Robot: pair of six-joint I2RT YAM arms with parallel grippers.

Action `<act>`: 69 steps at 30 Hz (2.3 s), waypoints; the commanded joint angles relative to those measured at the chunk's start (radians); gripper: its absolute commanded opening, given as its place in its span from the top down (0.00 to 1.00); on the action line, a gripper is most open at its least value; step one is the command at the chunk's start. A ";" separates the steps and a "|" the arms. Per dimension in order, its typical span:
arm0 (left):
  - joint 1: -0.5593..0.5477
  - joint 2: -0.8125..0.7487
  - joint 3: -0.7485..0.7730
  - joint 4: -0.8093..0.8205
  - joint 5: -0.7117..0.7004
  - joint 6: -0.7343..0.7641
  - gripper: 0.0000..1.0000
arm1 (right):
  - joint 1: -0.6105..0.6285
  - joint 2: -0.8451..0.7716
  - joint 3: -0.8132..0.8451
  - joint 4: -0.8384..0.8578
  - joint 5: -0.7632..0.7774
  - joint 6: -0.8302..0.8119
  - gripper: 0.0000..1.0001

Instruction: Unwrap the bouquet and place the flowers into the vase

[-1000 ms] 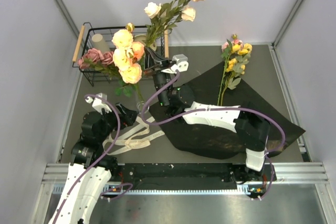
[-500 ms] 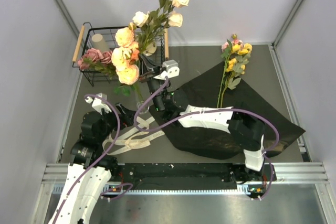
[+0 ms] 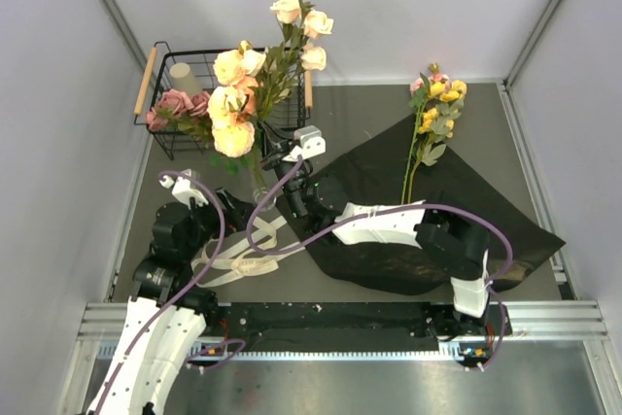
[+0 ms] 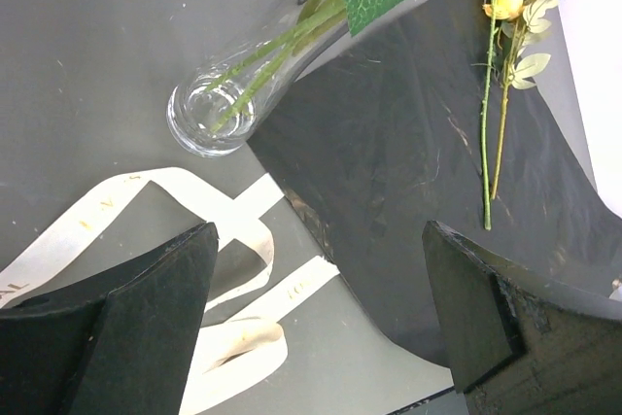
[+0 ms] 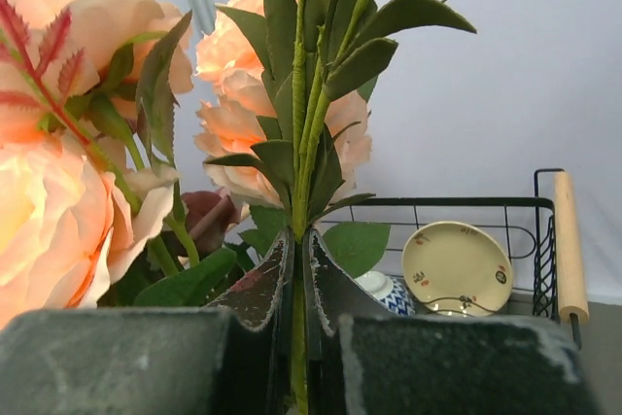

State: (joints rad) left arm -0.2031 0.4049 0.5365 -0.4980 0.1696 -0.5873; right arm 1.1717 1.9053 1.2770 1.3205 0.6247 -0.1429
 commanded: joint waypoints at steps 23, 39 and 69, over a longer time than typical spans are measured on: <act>-0.001 0.138 -0.104 0.266 -0.028 0.020 0.13 | 0.054 0.052 -0.113 0.267 -0.011 -0.006 1.00; -0.001 0.153 -0.115 0.280 -0.039 0.024 0.12 | 0.055 0.139 -0.111 0.232 0.007 -0.044 1.00; -0.002 0.161 -0.105 0.289 -0.028 0.029 0.12 | 0.055 0.049 -0.151 0.023 0.059 0.003 0.49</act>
State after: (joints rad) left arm -0.2031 0.5674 0.4206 -0.2615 0.1375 -0.5732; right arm 1.2110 2.0537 1.1461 1.3342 0.6582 -0.1680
